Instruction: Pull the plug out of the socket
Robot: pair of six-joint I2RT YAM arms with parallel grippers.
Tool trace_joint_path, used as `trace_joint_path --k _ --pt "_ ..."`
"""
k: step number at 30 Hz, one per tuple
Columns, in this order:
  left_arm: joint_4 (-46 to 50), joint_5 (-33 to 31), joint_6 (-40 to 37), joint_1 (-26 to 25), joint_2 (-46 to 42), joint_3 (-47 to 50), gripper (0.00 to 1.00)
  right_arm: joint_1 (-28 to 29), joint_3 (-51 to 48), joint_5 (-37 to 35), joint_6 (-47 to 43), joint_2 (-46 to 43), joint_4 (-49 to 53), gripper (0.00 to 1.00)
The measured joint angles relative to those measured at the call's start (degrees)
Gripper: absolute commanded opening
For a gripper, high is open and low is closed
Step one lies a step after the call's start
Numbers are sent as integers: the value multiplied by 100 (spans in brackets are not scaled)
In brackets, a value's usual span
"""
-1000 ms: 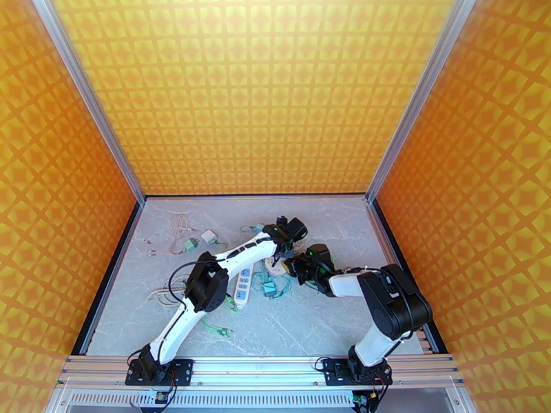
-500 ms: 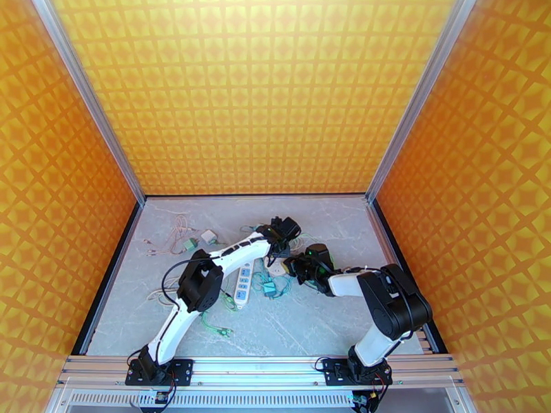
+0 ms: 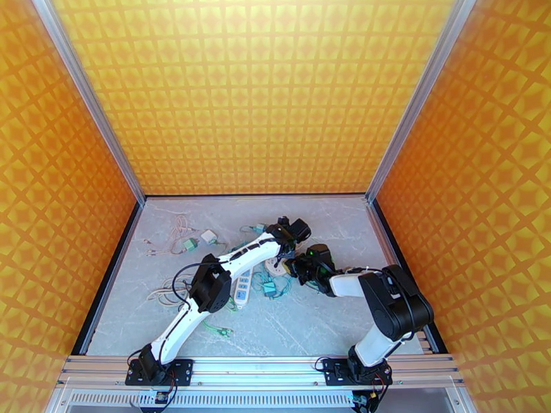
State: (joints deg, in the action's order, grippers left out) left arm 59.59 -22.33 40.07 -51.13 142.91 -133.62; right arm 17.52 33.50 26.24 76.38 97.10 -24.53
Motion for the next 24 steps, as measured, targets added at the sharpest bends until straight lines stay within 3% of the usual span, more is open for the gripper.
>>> trace_joint_path --k 7,12,15,17,24 --pt "-26 28 20 -4 -4 85 3 13 234 -70 -365 -219 721 1" --pt "-85 173 2 -68 -90 240 11 37 332 -382 -824 -675 1744 15" --pt "-87 258 -2 -76 -90 240 27 37 435 -654 -1139 -1040 2463 21" --pt "-83 323 0 -72 -105 243 44 37 542 -841 -1375 -1279 2920 27" --pt "11 496 -50 -11 -424 326 66 26 874 -1311 -2059 -1683 3814 38"
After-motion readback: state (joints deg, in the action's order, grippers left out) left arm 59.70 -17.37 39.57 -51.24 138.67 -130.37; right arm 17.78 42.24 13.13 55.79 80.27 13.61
